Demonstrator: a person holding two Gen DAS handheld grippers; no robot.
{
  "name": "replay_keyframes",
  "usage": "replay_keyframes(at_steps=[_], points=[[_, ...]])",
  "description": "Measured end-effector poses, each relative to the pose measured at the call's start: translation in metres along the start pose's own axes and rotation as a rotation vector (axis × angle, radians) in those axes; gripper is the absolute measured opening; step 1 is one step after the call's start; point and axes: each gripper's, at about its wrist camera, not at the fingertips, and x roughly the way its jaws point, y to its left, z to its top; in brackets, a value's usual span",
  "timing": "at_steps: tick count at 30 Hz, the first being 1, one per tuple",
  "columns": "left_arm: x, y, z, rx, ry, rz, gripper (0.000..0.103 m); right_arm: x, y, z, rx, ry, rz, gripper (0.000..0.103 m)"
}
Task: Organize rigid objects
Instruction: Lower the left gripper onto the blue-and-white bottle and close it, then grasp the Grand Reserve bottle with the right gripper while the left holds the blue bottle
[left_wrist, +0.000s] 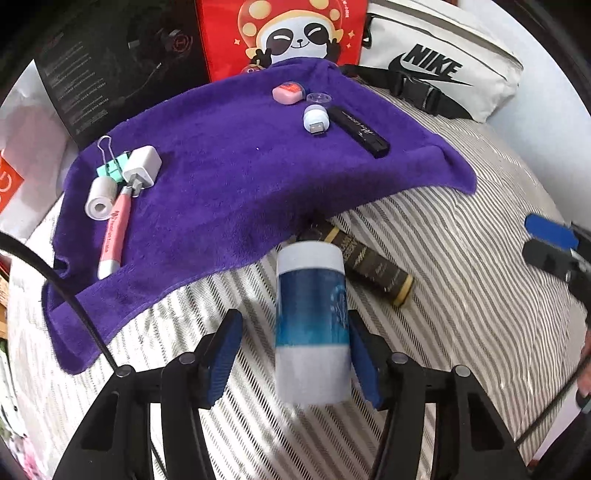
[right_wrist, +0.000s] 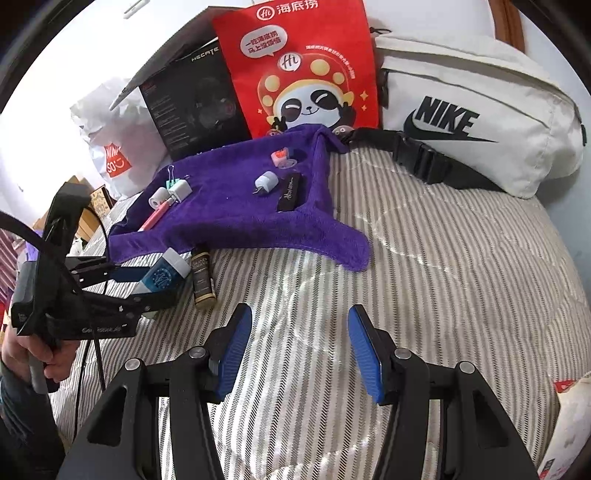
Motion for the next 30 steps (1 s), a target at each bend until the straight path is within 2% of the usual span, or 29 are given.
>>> replay_keyframes(at_steps=[3, 8, 11, 14, 19, 24, 29, 30], points=[[0.000, -0.004, 0.001, 0.017, -0.026, -0.028, 0.034, 0.008, 0.002, -0.002, -0.007, 0.024, 0.004, 0.054], [-0.002, 0.009, -0.007, -0.010, -0.040, -0.052, 0.034, 0.022, 0.011, -0.004, -0.020, 0.062, 0.023, 0.054], [-0.007, 0.027, -0.018, -0.043, -0.046, -0.017, 0.034, 0.028, 0.024, -0.003, -0.049, 0.065, 0.037, 0.054], [-0.011, 0.054, -0.030, -0.097, -0.054, -0.025, 0.034, 0.034, 0.041, 0.000, -0.089, 0.063, 0.058, 0.054], [-0.020, 0.090, -0.047, -0.155, -0.056, 0.052, 0.034, 0.057, 0.075, 0.004, -0.184, 0.097, 0.083, 0.054], [-0.027, 0.111, -0.062, -0.206, -0.076, 0.025, 0.034, 0.079, 0.101, 0.010, -0.267, 0.100, 0.064, 0.054], [-0.027, 0.107, -0.064, -0.205, -0.097, 0.040, 0.034, 0.098, 0.117, 0.014, -0.352, 0.092, -0.007, 0.043], [-0.027, 0.106, -0.065, -0.208, -0.101, 0.043, 0.034, 0.099, 0.118, 0.015, -0.361, 0.091, -0.003, 0.037]])
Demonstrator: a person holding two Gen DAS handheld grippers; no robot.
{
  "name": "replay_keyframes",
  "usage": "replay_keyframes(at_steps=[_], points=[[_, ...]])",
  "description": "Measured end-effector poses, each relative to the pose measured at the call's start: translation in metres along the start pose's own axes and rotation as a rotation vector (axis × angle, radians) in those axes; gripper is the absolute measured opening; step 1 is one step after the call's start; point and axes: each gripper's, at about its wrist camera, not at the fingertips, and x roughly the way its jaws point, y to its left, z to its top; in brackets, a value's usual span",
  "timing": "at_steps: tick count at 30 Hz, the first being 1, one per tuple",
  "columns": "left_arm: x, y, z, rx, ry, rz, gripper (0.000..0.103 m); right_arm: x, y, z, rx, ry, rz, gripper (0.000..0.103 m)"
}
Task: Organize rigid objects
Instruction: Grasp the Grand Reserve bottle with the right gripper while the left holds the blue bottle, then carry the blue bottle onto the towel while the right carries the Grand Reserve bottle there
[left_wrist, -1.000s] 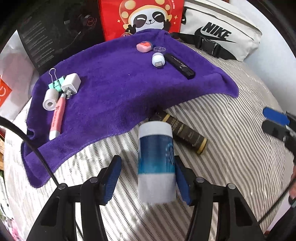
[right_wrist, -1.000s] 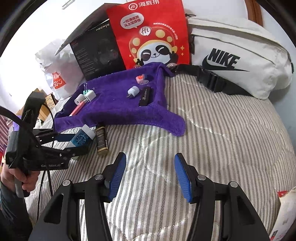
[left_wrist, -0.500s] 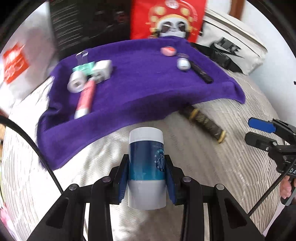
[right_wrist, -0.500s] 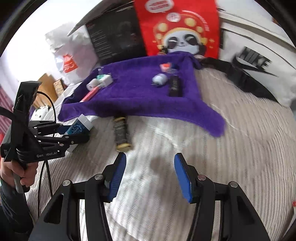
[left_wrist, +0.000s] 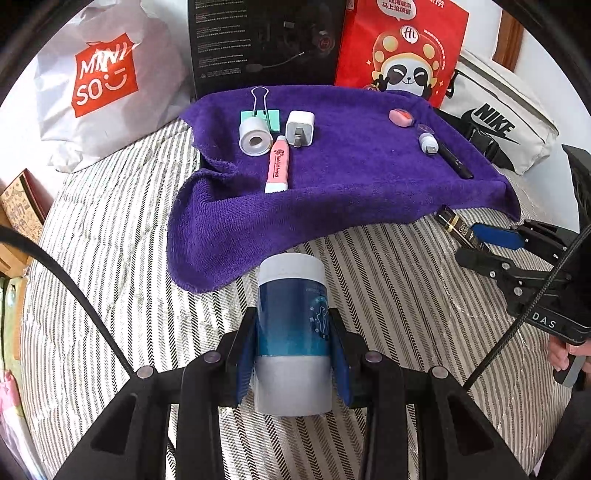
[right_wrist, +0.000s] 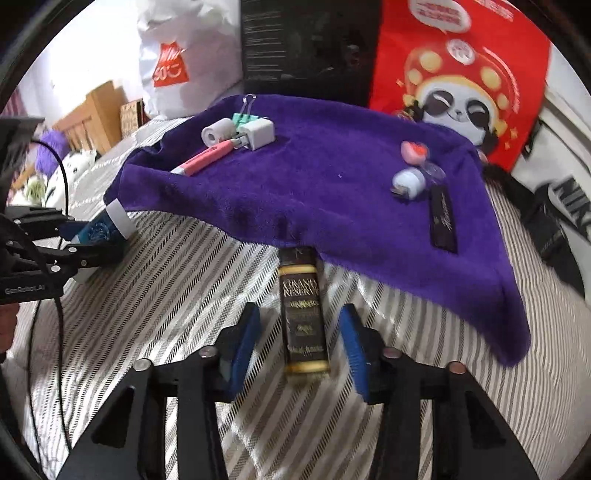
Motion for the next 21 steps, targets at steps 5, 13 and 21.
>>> replay_keyframes(at_steps=[5, 13, 21], points=[[-0.004, 0.001, -0.005, -0.003, -0.021, -0.006, 0.034, -0.003, -0.004, 0.001, 0.013, 0.031, 0.034, 0.023], [-0.006, 0.000, -0.009, 0.007, -0.048, 0.005, 0.034, -0.011, 0.000, -0.009, 0.036, 0.055, 0.027, 0.025], [-0.005, -0.002, -0.005, 0.004, -0.039, 0.015, 0.034, -0.008, 0.005, -0.006, 0.009, 0.050, 0.002, 0.024]])
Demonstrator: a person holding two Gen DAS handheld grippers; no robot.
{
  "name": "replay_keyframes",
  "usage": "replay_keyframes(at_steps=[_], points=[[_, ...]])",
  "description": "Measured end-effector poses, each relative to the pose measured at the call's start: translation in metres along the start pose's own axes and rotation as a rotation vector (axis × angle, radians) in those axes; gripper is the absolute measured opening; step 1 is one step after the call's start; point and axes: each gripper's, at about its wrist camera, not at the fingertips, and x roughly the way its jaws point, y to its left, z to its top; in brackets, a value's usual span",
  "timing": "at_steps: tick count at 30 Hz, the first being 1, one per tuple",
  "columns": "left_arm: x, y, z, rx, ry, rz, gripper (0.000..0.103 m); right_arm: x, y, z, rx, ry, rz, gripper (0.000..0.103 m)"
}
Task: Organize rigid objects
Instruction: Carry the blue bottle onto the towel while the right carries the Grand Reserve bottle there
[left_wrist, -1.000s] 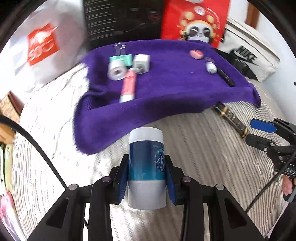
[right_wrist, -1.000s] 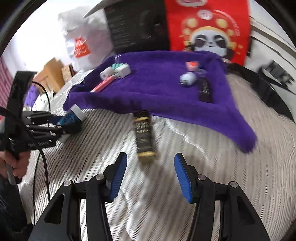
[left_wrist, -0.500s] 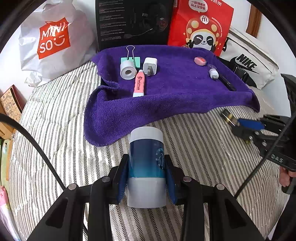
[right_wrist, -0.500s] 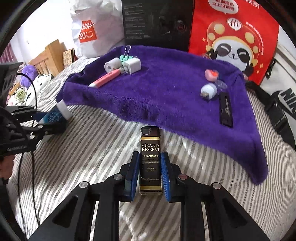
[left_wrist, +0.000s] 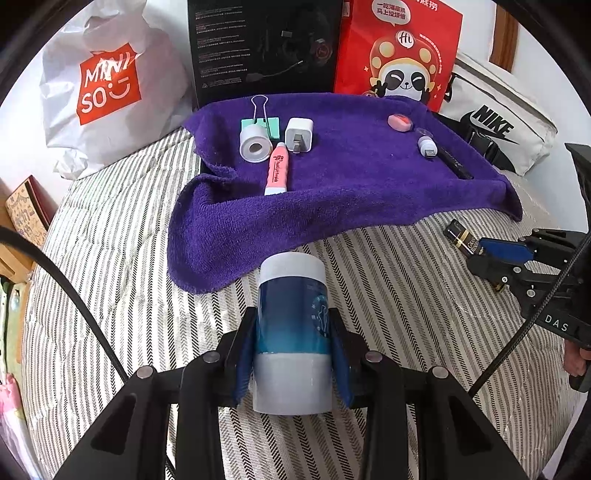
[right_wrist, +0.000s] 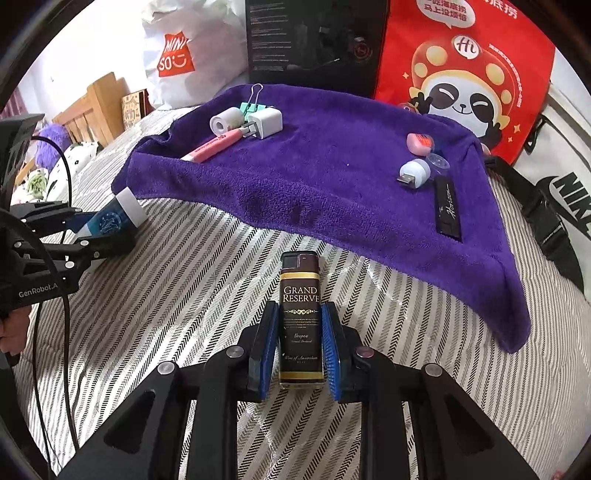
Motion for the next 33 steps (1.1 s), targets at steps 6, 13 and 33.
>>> replay_keyframes(at_steps=[6, 13, 33], points=[[-0.008, 0.015, 0.004, -0.070, 0.015, -0.045, 0.034, -0.004, -0.002, 0.001, 0.020, 0.027, 0.032, 0.023], [-0.030, 0.021, 0.012, -0.078, -0.023, -0.036, 0.034, -0.031, -0.002, 0.009, 0.002, -0.028, 0.057, 0.023], [-0.009, 0.009, 0.128, 0.009, -0.039, -0.101, 0.034, -0.033, -0.065, 0.124, 0.062, -0.168, 0.023, 0.023]])
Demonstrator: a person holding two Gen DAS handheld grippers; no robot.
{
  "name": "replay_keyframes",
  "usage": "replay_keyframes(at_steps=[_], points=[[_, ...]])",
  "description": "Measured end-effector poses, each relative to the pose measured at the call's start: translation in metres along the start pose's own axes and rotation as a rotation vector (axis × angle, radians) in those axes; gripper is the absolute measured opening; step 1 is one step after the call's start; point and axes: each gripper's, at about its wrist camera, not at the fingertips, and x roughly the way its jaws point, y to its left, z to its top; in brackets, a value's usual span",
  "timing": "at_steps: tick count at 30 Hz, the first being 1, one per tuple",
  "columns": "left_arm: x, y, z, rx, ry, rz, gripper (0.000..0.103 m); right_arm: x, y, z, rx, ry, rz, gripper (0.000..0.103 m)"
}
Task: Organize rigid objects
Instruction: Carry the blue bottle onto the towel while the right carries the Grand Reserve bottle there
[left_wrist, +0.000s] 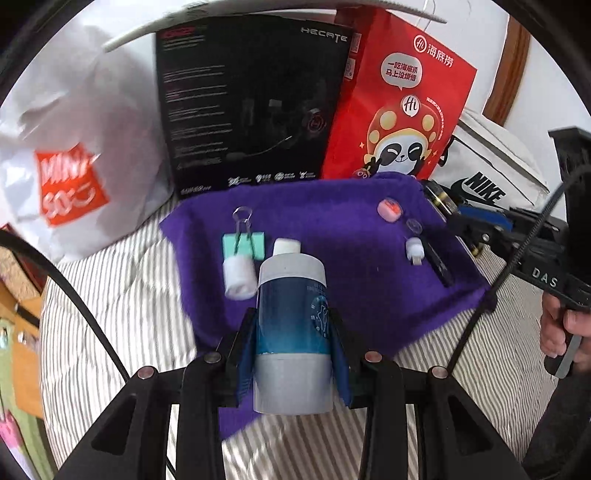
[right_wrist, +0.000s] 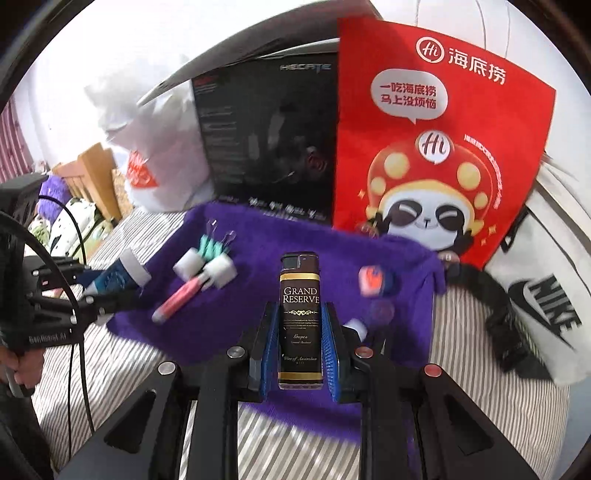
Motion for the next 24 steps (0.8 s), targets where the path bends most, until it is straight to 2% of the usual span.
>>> replay_keyframes(at_steps=[5, 10, 24], points=[[0.016, -0.002, 0.022, 0.017, -0.004, -0.011, 0.034, 0.019, -0.013, 0.020, 0.020, -0.013, -0.004, 0.023], [0.026, -0.004, 0.033, 0.041, 0.005, -0.006, 0.034, 0.028, -0.020, 0.020, 0.046, -0.024, 0.004, 0.023], [0.039, -0.001, 0.035, 0.054, 0.024, -0.017, 0.034, 0.054, -0.034, 0.012, 0.059, 0.037, 0.007, 0.023]])
